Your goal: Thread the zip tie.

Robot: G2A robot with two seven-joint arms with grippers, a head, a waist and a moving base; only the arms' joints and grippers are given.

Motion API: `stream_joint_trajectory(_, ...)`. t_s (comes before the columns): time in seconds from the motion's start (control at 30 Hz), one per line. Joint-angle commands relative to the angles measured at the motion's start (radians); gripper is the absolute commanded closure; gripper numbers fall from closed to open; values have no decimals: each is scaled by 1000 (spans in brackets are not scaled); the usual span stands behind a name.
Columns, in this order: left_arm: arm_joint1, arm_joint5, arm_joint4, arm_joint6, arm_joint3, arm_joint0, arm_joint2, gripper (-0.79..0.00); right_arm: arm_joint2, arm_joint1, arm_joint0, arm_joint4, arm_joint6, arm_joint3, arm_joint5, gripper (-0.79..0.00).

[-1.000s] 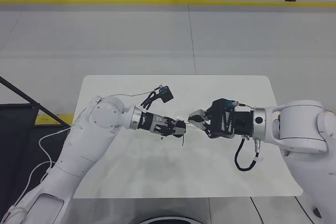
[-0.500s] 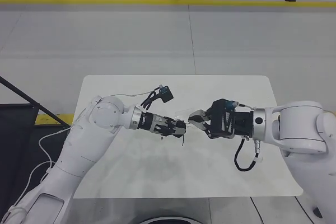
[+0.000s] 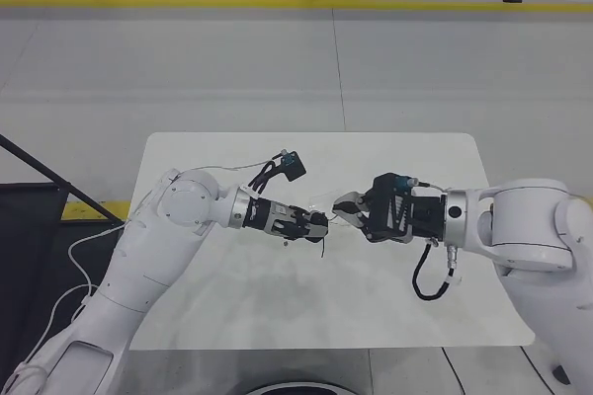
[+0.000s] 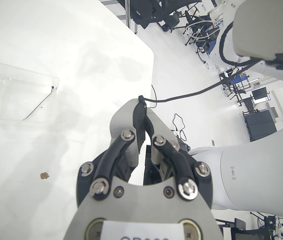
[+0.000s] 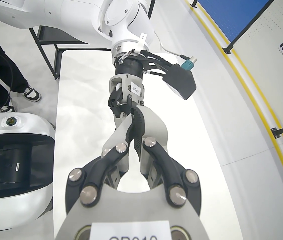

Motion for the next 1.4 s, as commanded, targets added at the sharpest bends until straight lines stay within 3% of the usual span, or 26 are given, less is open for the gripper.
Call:
stream_joint_trajectory(0.0,0,0,0,0,0,0,0,0,1,1,0,-15,-5,-4,11,0)
stream_joint_trajectory(0.63,0,0,0,0,0,0,0,0,4,1,-35,-214,-106,-59,120,0)
stream_joint_trajectory(1.37,0,0,0,0,0,0,0,0,0,0,-58,-303,-130,-82,171,0)
